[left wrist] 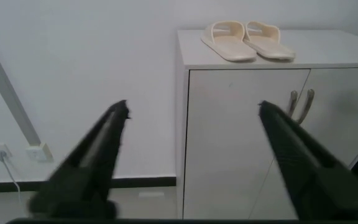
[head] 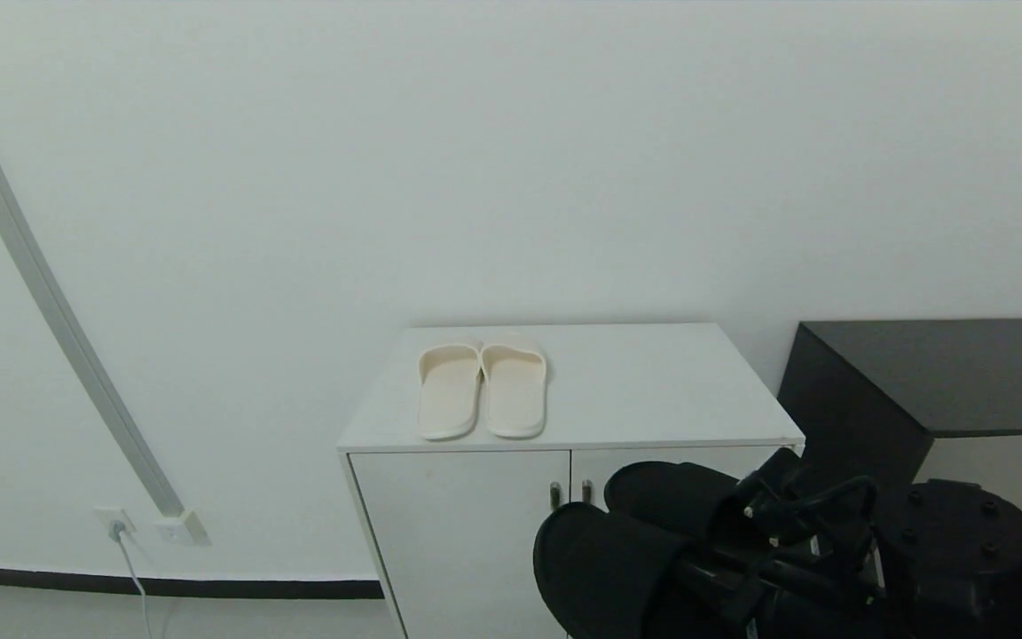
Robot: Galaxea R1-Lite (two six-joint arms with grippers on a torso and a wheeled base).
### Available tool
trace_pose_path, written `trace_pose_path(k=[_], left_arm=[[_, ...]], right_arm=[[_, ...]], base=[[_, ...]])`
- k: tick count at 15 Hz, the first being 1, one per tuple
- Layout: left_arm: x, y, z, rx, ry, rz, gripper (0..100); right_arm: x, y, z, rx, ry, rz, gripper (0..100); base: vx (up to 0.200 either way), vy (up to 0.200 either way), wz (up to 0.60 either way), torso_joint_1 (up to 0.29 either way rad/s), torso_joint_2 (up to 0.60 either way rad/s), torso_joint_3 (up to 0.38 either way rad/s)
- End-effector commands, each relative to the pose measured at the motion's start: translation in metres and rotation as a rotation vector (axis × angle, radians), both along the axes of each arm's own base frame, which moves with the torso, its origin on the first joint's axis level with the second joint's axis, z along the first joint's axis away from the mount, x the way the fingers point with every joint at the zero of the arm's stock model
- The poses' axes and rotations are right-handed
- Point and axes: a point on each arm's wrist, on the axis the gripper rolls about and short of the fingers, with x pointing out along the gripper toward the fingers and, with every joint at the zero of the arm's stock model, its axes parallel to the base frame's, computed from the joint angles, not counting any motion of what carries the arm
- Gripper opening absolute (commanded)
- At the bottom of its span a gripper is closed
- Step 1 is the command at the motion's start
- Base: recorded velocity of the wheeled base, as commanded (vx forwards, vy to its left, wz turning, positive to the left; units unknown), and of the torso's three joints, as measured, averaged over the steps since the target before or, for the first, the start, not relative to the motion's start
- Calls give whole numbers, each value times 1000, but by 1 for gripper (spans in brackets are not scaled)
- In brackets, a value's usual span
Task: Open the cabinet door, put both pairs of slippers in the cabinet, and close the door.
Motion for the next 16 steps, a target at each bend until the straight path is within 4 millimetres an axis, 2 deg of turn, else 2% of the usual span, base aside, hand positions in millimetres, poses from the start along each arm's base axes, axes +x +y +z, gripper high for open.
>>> trace_pose_path(k=[1,16], left_arm=[[0,0,0,0,1,1,100],[0,0,0,3,2,1,100]], right_arm=[[0,0,-1,-1,1,0,0],[-1,0,-5,-18,15,4,0]], base=[[0,0,0,-173,393,222],[0,0,0,-206,509,304]])
